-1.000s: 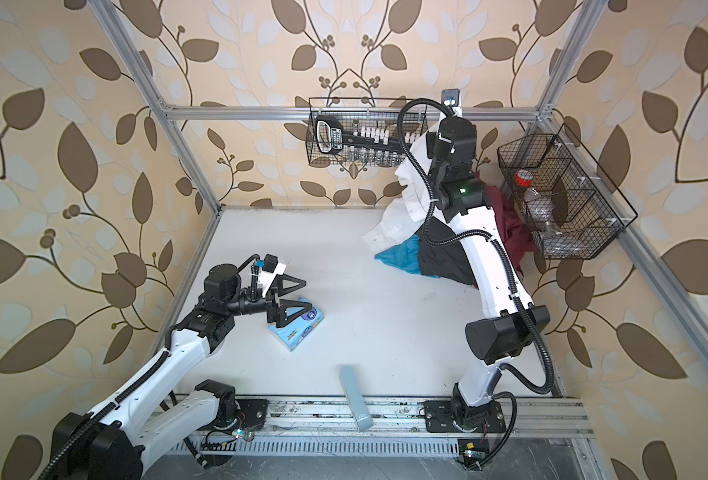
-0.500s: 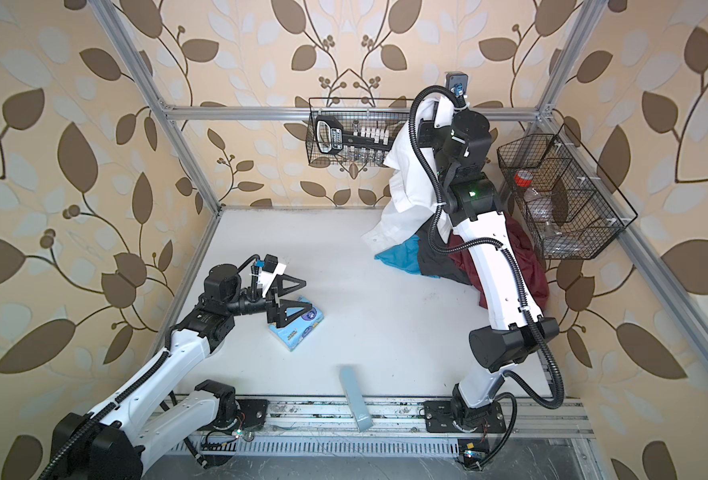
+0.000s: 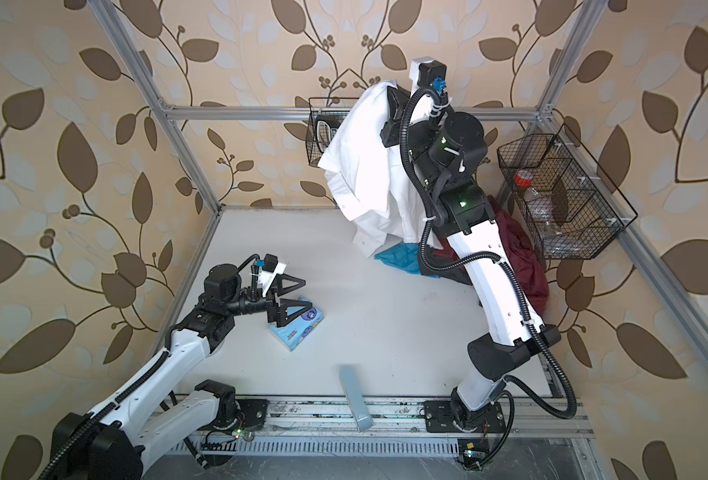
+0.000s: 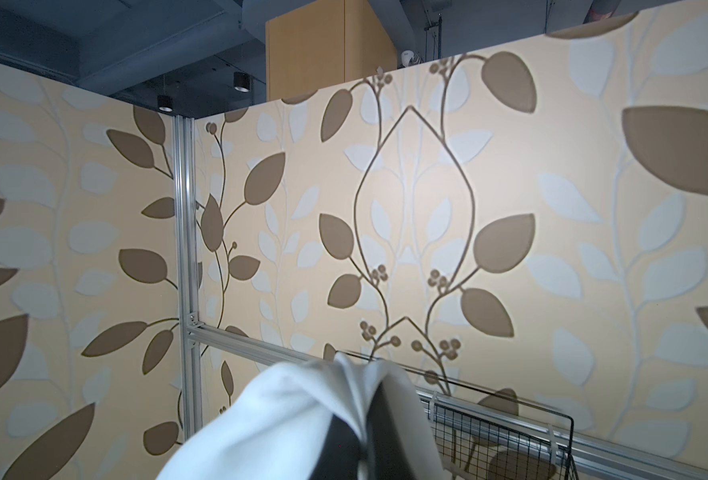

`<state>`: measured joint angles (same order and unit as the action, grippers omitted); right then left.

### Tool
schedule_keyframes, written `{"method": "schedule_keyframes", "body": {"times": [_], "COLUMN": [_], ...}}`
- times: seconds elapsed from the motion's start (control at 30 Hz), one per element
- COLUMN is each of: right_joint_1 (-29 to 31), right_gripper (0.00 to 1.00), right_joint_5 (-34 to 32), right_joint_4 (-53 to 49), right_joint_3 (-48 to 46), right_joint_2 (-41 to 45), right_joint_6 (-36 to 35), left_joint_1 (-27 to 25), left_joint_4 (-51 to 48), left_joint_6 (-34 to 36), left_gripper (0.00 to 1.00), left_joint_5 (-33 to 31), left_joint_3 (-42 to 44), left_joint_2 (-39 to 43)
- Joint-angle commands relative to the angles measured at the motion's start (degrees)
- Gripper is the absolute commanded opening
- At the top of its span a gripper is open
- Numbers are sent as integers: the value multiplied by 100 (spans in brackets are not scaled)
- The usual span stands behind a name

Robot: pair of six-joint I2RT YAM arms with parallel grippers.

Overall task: Pick out a specific cloth from the pile
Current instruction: 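Lift the white shirt high with the right gripper, pulling it from the pile, then lower the white shirt onto the table beside the pile with the right gripper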

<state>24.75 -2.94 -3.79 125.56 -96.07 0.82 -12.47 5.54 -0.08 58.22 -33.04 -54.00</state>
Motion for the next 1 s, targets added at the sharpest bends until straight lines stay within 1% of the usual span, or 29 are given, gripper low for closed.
{"method": "schedule_keyframes", "body": {"times": [0.0, 0.1, 0.23, 0.33, 0.47, 0.63, 0.7, 0.77, 0.9, 0.97], "right_joint_1": [18, 20, 14, 17, 56, 408, 584, 682, 704, 699], "right_gripper": [0, 0, 0, 0, 0, 0, 0, 0, 0, 0], "right_joint_5": [12, -382, -974, -1146, -1337, -1499, -1700, -1925, -1927, -2009], "right_joint_4": [202, 371, 305, 162, 165, -13, -133, -419, -1540, -1856], "right_joint_3": [-494, -1006, -1232, -1487, -2228, -3170, -3412, -3440, -3009, -2925], "right_joint_2": [-93, -212, -543, -707, -753, -852, -940, -1103, -1717, -1990], "right_joint_6": [55, -129, -602, -745, -758, -835, -874, -900, -762, -716], "left_joint_1": [-54, -54, -54, -54, -54, -54, -58, -63, -63, -63], "left_joint_4": [44, 44, -6, -53, -53, -75, -106, -106, -88, -88], "left_joint_6": [138, 149, 192, 219, 227, 242, 260, 257, 241, 241], "left_gripper": [99, 99, 99, 99, 99, 99, 99, 99, 99, 99], "left_joint_5": [41, 32, 6, -21, -21, -64, -71, -90, -100, -100], "left_joint_3": [-186, -178, -195, -203, -203, -208, -212, -205, -203, -203], "left_joint_2": [126, 128, 104, 100, 100, 58, 56, 54, 60, 65]}}
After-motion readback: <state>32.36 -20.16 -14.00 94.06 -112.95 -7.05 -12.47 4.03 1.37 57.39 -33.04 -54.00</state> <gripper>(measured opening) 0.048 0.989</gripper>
